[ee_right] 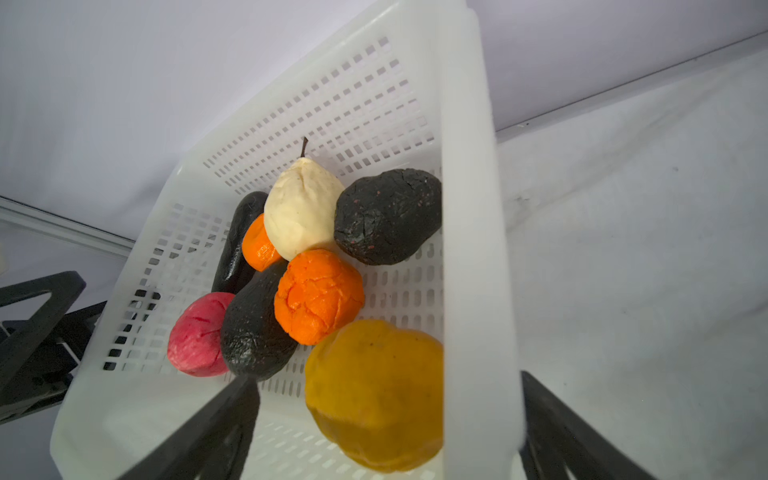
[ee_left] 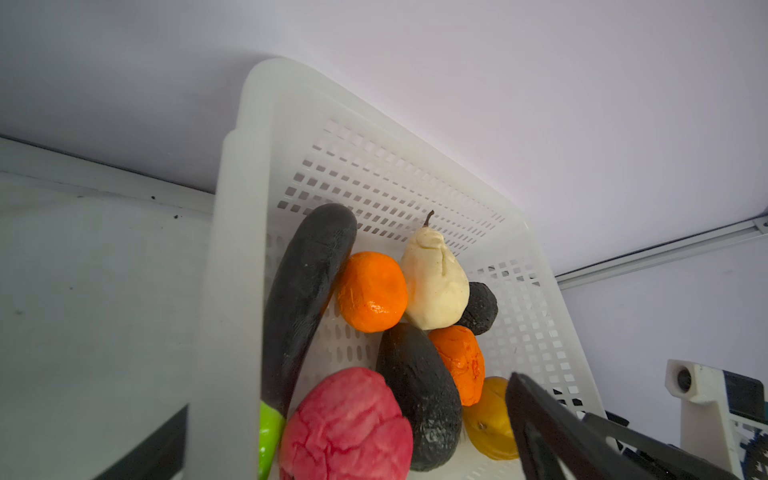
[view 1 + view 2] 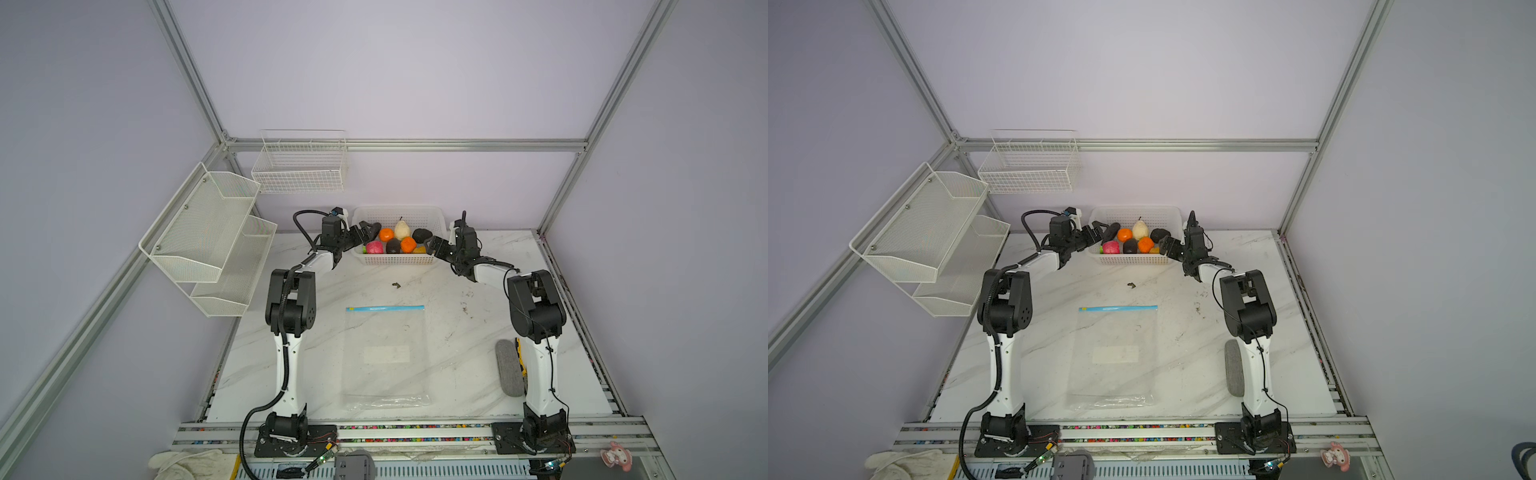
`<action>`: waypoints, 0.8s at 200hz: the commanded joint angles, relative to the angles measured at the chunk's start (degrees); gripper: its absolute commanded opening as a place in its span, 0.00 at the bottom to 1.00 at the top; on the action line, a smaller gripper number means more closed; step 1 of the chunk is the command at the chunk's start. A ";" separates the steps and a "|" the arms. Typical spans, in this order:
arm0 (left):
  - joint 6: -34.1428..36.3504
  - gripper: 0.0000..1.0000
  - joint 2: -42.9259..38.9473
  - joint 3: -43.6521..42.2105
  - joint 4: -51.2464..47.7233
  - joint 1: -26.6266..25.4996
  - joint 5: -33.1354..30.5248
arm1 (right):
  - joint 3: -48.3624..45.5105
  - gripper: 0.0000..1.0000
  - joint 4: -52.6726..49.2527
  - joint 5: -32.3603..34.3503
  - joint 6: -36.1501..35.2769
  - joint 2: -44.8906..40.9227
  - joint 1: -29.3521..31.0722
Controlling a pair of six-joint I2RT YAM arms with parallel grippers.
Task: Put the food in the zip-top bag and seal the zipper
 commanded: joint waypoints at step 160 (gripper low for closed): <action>0.50 1.00 -54.91 -56.64 -24.03 -4.02 -8.91 | -39.63 0.90 -22.47 -1.50 0.49 -40.42 18.54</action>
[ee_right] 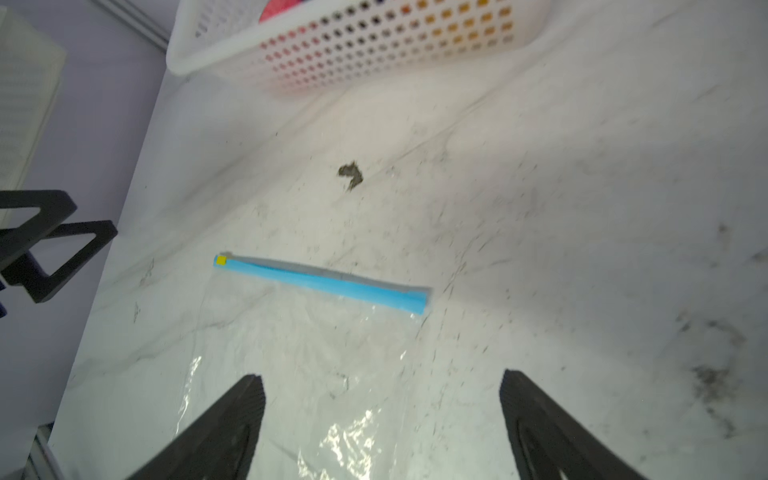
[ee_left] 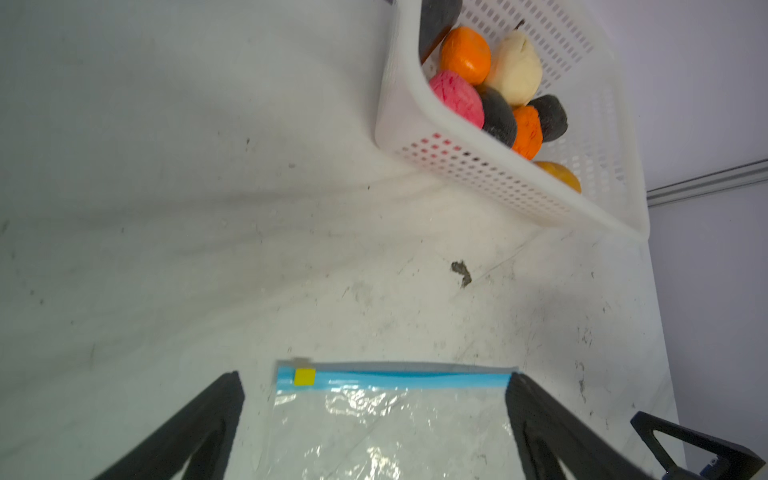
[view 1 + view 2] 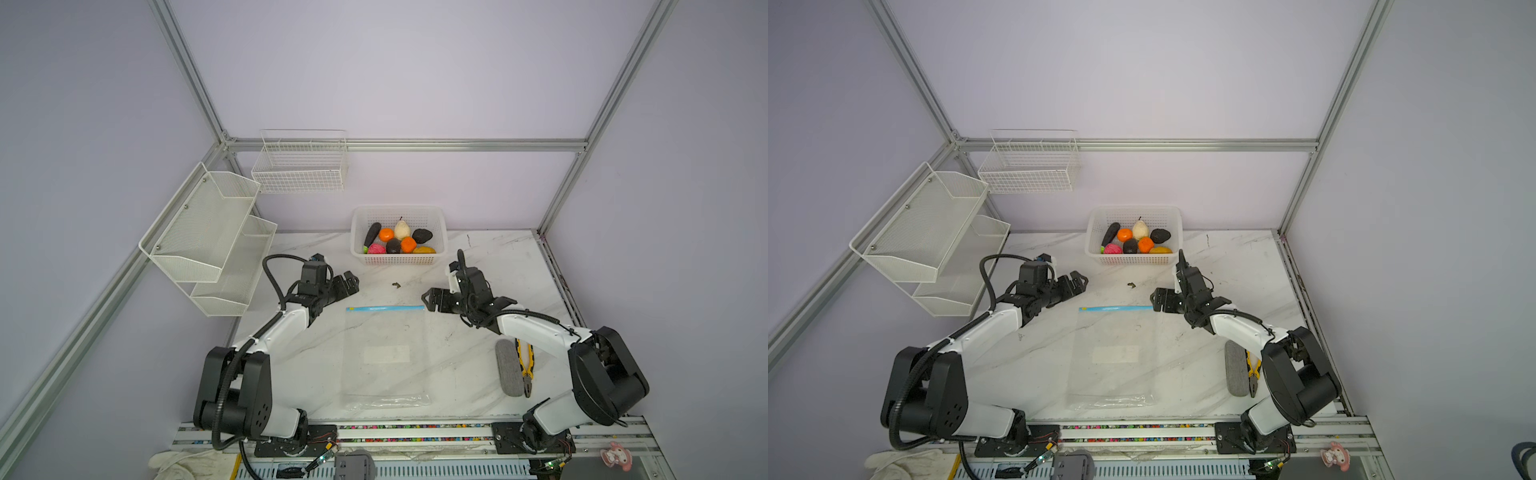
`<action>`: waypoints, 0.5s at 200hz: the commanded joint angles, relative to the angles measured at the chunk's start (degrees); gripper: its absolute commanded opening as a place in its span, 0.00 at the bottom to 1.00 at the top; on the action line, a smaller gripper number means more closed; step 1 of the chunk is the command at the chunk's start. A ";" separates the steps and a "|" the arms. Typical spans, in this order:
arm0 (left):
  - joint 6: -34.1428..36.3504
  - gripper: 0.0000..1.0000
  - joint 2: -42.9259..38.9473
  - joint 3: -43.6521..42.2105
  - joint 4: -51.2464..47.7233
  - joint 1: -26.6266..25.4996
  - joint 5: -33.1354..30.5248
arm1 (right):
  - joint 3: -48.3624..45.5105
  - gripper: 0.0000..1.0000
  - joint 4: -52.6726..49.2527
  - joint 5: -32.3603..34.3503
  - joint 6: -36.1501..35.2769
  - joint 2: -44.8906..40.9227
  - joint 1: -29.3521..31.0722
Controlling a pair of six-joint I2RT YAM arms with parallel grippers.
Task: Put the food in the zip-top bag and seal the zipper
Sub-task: 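Lower both grippers toward the blue zipper edge of the clear bag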
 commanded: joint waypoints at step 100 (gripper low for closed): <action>-3.95 0.94 5.07 -9.54 0.23 -3.33 11.25 | -4.73 0.91 -12.82 -7.37 0.32 0.73 13.42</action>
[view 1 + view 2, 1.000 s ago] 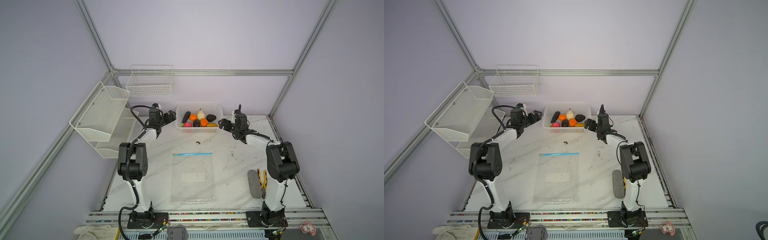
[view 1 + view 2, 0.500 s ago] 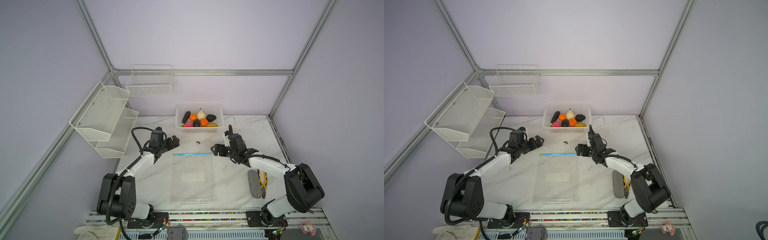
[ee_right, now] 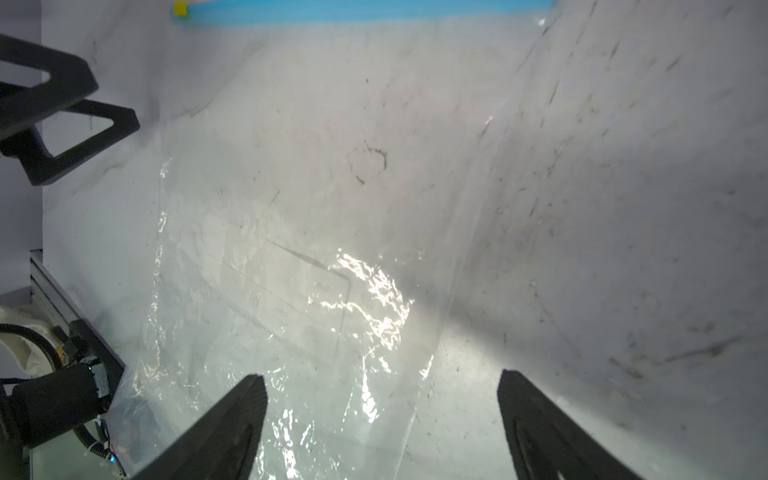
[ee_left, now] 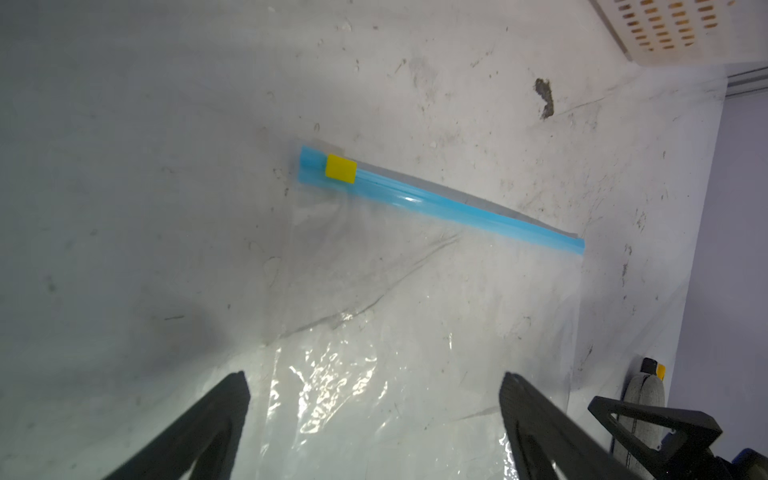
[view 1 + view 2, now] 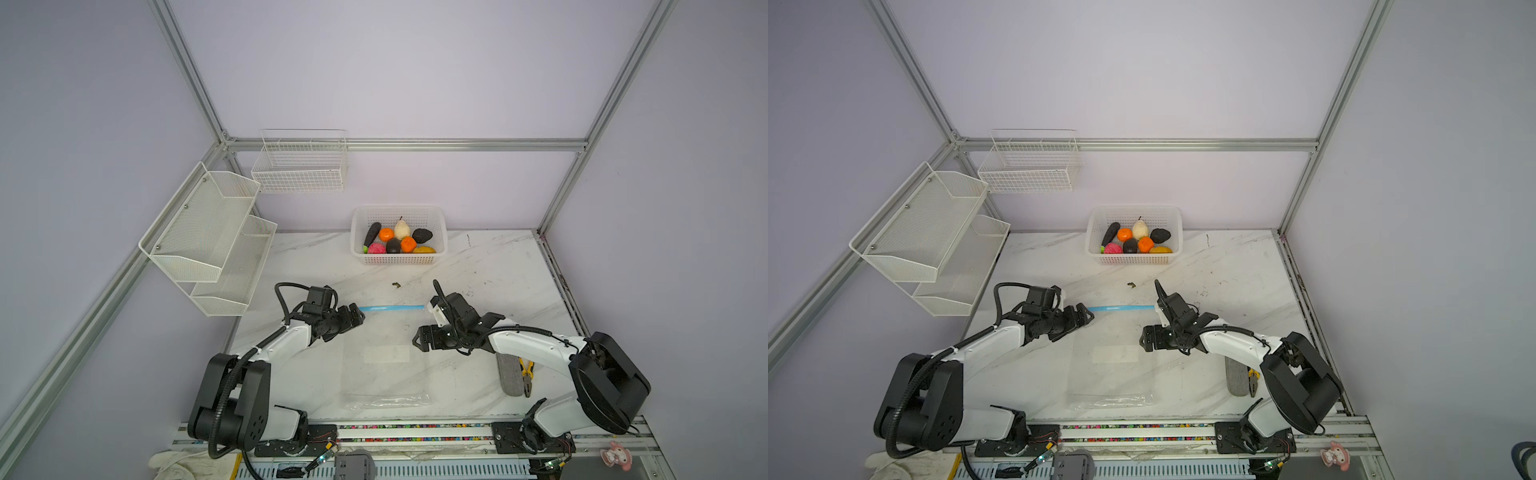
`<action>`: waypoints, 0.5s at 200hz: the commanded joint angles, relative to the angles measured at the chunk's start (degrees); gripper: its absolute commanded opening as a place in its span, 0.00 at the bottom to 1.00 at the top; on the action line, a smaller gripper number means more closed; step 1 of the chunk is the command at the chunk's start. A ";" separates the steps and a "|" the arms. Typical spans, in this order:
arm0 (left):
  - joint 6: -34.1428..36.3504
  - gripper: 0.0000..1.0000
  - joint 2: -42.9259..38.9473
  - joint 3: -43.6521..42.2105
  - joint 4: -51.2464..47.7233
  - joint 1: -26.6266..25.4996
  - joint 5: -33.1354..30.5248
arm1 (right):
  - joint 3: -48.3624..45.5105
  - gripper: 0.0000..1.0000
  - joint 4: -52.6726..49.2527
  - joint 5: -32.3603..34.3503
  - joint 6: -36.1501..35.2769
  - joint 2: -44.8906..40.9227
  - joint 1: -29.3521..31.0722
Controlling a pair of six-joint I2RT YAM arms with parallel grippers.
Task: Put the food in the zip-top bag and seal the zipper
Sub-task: 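Lower both grippers toward the blue zipper edge of the clear bag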
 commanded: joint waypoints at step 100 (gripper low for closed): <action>1.63 0.91 12.22 9.90 7.16 -3.01 5.48 | 0.89 0.88 6.31 -5.20 -1.29 7.22 8.92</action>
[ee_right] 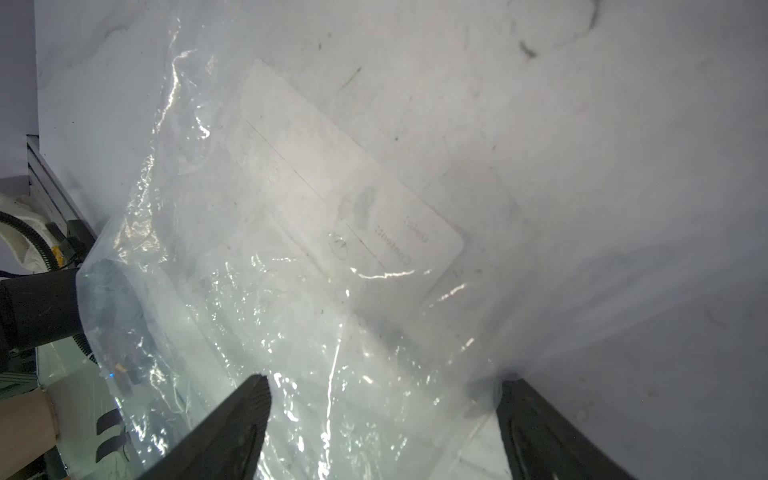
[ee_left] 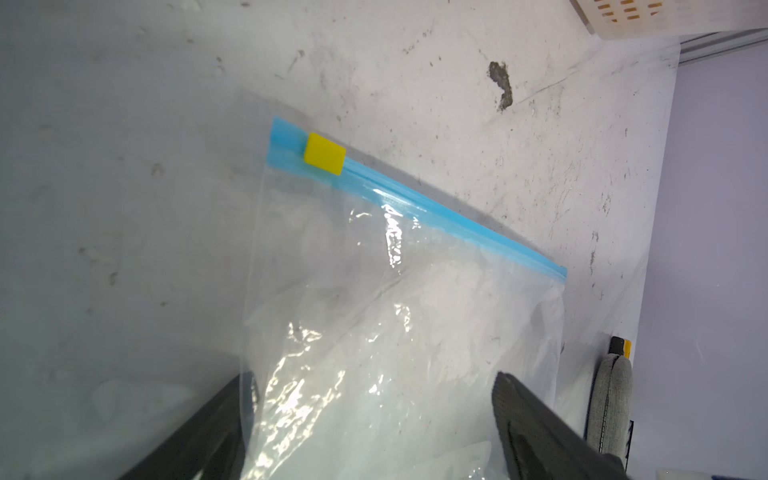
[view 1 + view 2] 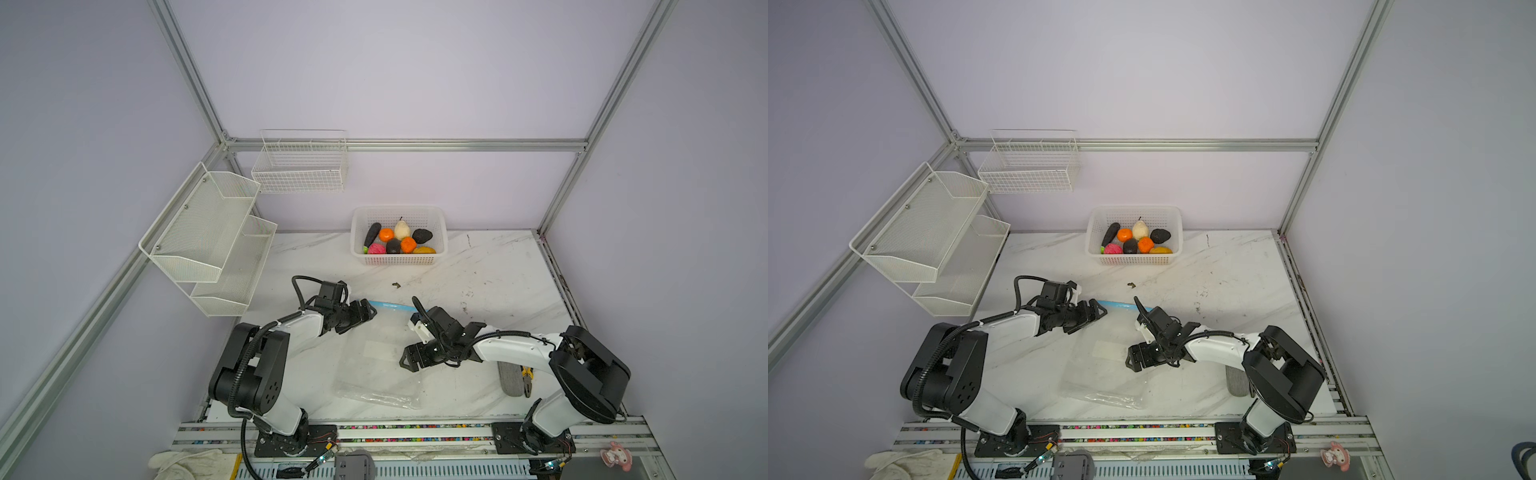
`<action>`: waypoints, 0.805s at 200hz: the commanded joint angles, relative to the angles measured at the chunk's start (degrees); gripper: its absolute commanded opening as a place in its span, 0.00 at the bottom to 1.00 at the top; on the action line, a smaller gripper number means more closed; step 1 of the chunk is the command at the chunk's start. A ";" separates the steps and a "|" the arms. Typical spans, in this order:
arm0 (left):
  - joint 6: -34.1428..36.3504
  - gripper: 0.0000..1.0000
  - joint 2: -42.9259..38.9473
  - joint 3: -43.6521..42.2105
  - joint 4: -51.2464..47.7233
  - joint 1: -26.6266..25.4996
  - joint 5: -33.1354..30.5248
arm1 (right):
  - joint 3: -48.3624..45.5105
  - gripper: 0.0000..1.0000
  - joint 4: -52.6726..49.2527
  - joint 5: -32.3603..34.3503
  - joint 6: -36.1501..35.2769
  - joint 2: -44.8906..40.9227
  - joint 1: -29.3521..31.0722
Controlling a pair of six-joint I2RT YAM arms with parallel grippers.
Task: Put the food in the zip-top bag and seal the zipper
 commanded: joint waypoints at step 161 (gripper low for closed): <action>9.06 0.97 -4.65 10.65 -10.89 -0.81 -12.81 | 0.13 0.93 -5.66 3.92 -3.86 -9.88 -4.64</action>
